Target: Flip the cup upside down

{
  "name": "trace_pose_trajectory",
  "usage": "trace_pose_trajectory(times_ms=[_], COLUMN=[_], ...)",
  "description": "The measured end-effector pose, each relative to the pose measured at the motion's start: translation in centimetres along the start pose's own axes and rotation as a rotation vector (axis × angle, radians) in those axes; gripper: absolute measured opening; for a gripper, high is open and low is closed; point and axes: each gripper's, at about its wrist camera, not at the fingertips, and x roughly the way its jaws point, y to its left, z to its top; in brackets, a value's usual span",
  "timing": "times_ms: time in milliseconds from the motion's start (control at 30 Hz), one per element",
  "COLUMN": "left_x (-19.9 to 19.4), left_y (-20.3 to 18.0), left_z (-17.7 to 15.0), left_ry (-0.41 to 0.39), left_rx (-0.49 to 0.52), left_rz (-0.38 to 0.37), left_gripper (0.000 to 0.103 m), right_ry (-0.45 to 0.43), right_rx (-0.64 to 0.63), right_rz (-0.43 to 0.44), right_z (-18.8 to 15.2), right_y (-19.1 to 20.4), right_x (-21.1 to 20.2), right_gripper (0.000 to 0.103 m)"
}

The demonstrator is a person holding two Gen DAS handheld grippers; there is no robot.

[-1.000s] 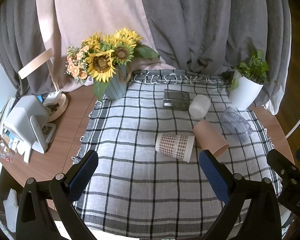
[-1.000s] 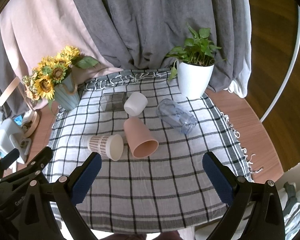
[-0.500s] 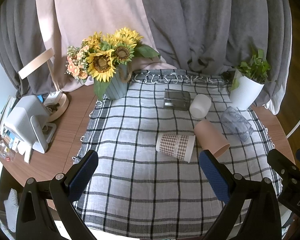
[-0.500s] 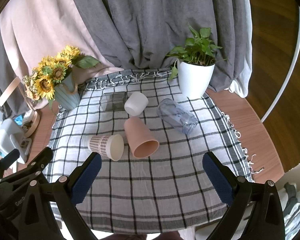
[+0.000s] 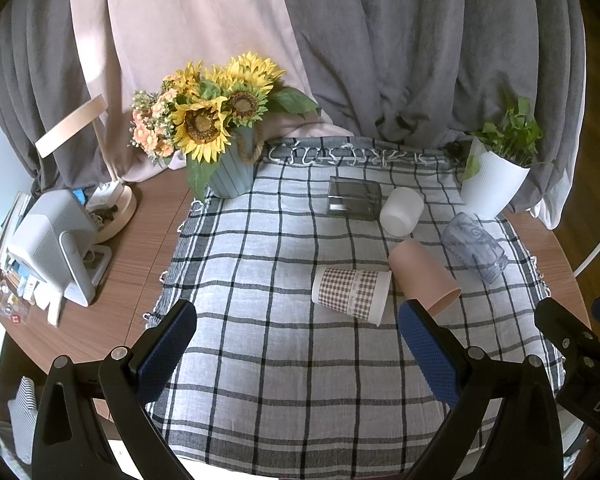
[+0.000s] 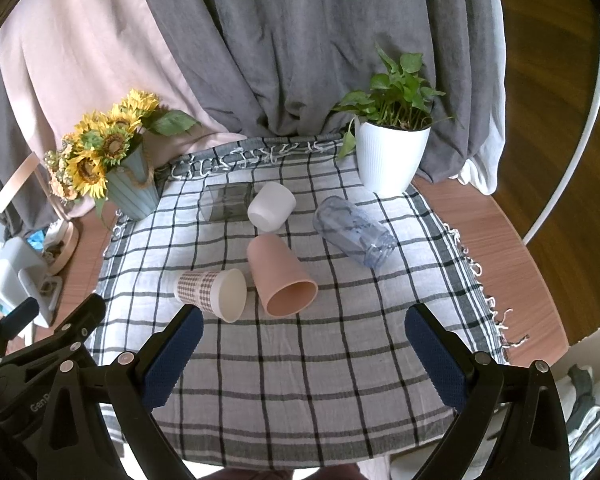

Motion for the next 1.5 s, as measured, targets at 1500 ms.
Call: trace_pose_trajectory(times_ms=[1500], left_x=[14.9], left_y=[-12.4], left_z=[4.8], left_ry=[0.289], left_rx=[-0.226], left_rz=[0.278], left_gripper=[0.103], right_ry=[0.408], right_rx=[-0.307], right_rz=[0.121], right_z=[9.5], right_y=[-6.9], right_x=[22.6], right_gripper=[0.101])
